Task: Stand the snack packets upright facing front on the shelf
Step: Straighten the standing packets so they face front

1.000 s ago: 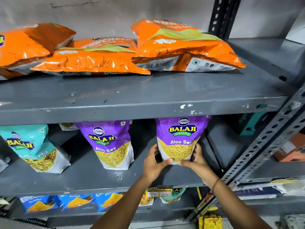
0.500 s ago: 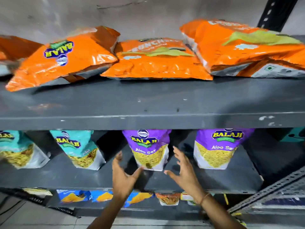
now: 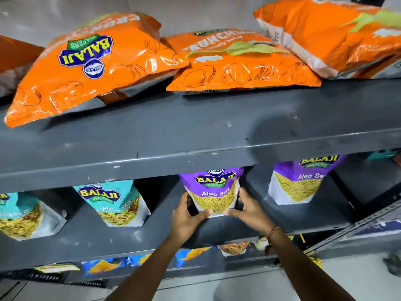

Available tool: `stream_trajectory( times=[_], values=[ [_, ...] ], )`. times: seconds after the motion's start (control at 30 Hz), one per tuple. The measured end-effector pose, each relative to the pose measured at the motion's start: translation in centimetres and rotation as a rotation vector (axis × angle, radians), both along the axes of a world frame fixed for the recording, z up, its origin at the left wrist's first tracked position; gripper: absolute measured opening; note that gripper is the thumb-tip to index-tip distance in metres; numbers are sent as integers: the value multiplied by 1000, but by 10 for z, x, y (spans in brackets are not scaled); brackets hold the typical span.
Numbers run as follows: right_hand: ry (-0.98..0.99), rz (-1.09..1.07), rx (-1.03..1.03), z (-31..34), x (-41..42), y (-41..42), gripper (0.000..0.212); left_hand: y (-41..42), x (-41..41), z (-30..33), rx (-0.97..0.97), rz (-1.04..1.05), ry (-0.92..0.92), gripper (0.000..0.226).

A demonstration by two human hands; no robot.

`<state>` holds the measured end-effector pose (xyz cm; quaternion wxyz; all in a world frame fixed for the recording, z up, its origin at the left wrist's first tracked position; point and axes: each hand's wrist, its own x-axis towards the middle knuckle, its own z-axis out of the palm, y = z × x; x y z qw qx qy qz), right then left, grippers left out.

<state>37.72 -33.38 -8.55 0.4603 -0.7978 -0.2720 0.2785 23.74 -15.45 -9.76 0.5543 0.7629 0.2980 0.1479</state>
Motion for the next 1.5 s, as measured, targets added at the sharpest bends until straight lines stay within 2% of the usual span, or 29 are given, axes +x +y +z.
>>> stream_trajectory(
  times=[0.17, 0.23, 0.3, 0.33, 0.43, 0.57, 0.63, 0.7, 0.77, 0.87, 0.9, 1.0, 1.03, 1.13, 1.3, 1.43, 1.5],
  values=[
    [5, 1, 10, -2, 2, -3, 75, -5, 1, 2, -30, 5, -7, 70],
    [-6, -29, 79, -1, -4, -1, 96, -8, -4, 6, -52, 21, -50, 77],
    [-95, -193, 176, 2, -15, 3, 121, -11, -15, 11, -51, 82, -87, 85],
    [-185, -305, 206, 5, -23, 5, 124, -13, -24, 14, -45, 138, -105, 86],
    [-542, -484, 321, 14, -59, 13, 109, -15, -68, 16, 30, 325, -170, 70],
    [-767, -307, 444, 17, -118, 45, 84, 16, -138, 15, 196, 585, -191, 65],
    [-734, -126, 411, 19, -138, 67, 73, 45, -161, 18, 229, 675, -165, 73],
    [-621, 30, 302, 20, -150, 96, 65, 78, -174, 21, 222, 683, -137, 87],
    [-441, 123, 188, 17, -157, 127, 71, 111, -176, 22, 156, 586, -97, 101],
    [-226, 148, 120, 10, -163, 171, 87, 156, -169, 22, -6, 342, -47, 120],
    [-168, 140, 116, 9, -166, 185, 88, 168, -167, 21, -49, 261, -41, 117],
    [-71, 92, 141, 6, -175, 211, 71, 189, -161, 12, -120, 100, -64, 83],
    [-66, 55, 152, 3, -177, 215, 69, 194, -161, 8, -120, 71, -71, 78],
    [6, 5, 153, -7, -176, 216, 71, 195, -164, 5, -143, 38, -52, 77],
    [87, 13, 154, -10, -166, 211, 72, 192, -164, 0, -32, 58, 2, 78],
    [107, -24, 172, 1, -166, 209, 69, 191, -156, 8, -23, 29, 18, 80],
    [29, -96, 225, 7, -175, 209, 83, 188, -160, 12, -14, 8, 3, 87]
  ],
)
